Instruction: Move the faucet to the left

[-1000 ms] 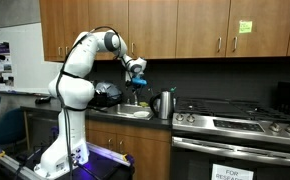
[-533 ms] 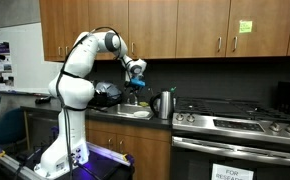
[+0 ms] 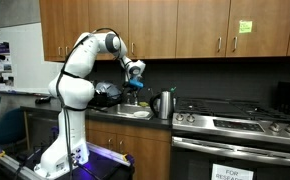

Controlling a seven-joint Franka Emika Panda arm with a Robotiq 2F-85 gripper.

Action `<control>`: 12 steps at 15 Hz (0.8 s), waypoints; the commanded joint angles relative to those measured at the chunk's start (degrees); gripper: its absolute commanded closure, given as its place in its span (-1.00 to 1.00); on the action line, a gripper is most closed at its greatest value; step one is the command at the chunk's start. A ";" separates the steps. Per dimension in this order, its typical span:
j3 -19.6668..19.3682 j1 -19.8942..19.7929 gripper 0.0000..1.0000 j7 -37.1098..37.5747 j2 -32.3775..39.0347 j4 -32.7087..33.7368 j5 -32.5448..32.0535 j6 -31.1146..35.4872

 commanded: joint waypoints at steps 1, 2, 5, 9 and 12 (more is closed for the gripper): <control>2.15 -0.37 -1.00 0.88 1.17 2.05 2.31 -1.58; 2.35 -0.28 -1.00 0.99 1.74 2.72 2.68 -1.74; 2.74 0.16 -1.00 1.89 3.24 4.44 3.22 -1.85; 3.38 0.85 -1.00 5.46 5.88 7.96 2.55 -2.37; 3.59 1.54 -1.00 9.20 8.10 11.24 1.47 -3.39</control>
